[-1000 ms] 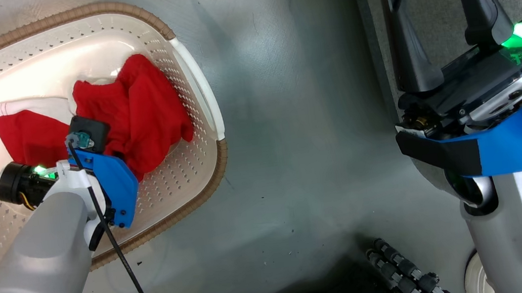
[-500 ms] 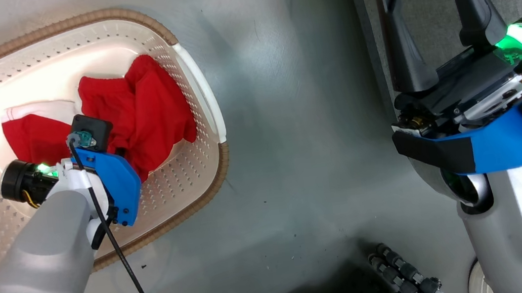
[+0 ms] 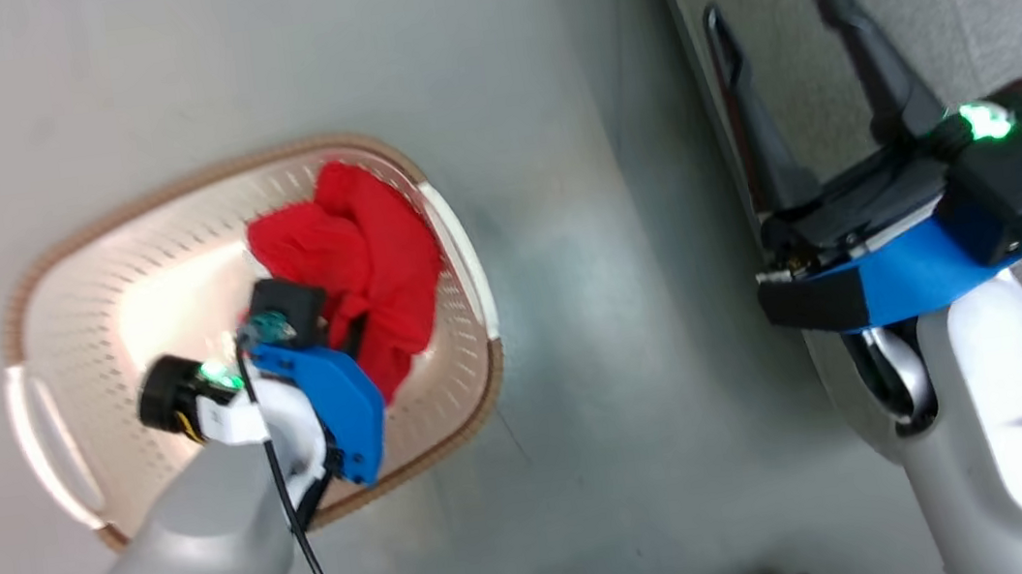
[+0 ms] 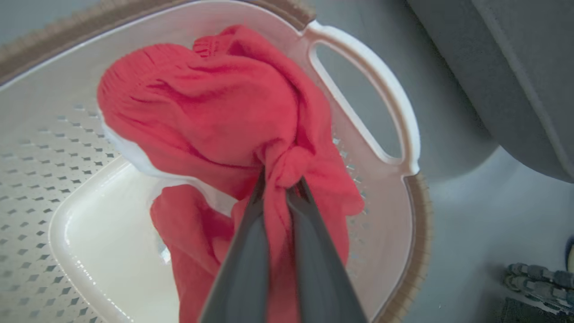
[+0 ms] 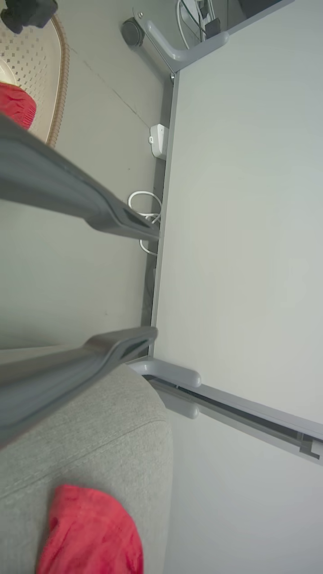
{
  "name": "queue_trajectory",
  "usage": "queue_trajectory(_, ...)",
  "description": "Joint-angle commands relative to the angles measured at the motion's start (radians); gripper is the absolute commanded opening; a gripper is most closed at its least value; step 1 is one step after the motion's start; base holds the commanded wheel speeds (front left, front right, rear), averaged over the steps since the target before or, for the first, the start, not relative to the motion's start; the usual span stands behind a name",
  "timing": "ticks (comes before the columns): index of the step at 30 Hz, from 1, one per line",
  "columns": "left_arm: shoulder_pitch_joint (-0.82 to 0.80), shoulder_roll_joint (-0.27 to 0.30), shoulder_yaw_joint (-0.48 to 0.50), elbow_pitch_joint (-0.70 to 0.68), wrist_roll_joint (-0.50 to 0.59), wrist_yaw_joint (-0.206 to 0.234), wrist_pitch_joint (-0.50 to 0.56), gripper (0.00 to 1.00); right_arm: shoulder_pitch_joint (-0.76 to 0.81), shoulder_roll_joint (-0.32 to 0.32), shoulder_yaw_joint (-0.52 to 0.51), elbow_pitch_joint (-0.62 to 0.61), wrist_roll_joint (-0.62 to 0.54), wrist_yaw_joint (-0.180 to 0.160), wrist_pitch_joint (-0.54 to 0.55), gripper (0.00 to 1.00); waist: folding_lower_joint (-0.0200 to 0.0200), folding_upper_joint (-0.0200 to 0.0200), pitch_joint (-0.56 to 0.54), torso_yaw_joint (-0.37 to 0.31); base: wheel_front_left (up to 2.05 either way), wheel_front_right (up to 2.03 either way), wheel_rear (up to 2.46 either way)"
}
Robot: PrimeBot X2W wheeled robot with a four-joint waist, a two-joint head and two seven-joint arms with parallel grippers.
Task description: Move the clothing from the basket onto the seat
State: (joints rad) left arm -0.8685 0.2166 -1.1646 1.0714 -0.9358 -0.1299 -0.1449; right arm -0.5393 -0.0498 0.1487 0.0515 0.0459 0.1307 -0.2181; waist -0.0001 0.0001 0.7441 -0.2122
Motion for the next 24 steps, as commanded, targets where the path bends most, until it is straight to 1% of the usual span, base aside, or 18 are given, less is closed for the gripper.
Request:
queue_trajectory(1, 0.017, -0.004, -0.007, -0.005, -0.006, 0.0, -0.007, 0.0, 0.027, -0.002, -0.003, 0.009, -0.001, 0.0, 0.009, 1.0, 0.0001, -0.0001, -0.137, 0.069, 0.0, 0.0, 0.0)
queue_trajectory(5, 0.049, -0.039, -0.036, -0.037, -0.027, 0.0, -0.042, 0.0, 0.071, -0.002, -0.018, 0.065, -0.011, 0.0, 0.028, 1.0, 0.0001, -0.0001, -0.278, 0.111, 0.0, 0.0, 0.0)
queue_trajectory(13, 0.061, -0.077, -0.081, -0.119, -0.052, 0.0, -0.084, 0.0, 0.171, -0.002, -0.044, 0.133, 0.004, 0.0, 0.057, 1.0, 0.0001, -0.0001, -0.508, 0.17, 0.0, 0.0, 0.0)
queue_trajectory(18, 0.033, -0.095, -0.095, -0.171, -0.06, 0.0, -0.099, 0.0, 0.242, -0.001, -0.05, 0.15, 0.018, 0.0, 0.075, 1.0, 0.0001, -0.0001, -0.601, 0.199, 0.0, 0.0, 0.0)
queue_trajectory(24, -0.009, -0.116, -0.101, -0.214, -0.069, 0.0, -0.11, 0.0, 0.292, -0.002, -0.021, 0.166, 0.042, 0.0, 0.089, 1.0, 0.0001, -0.0001, -0.682, 0.21, 0.0, 0.0, 0.0)
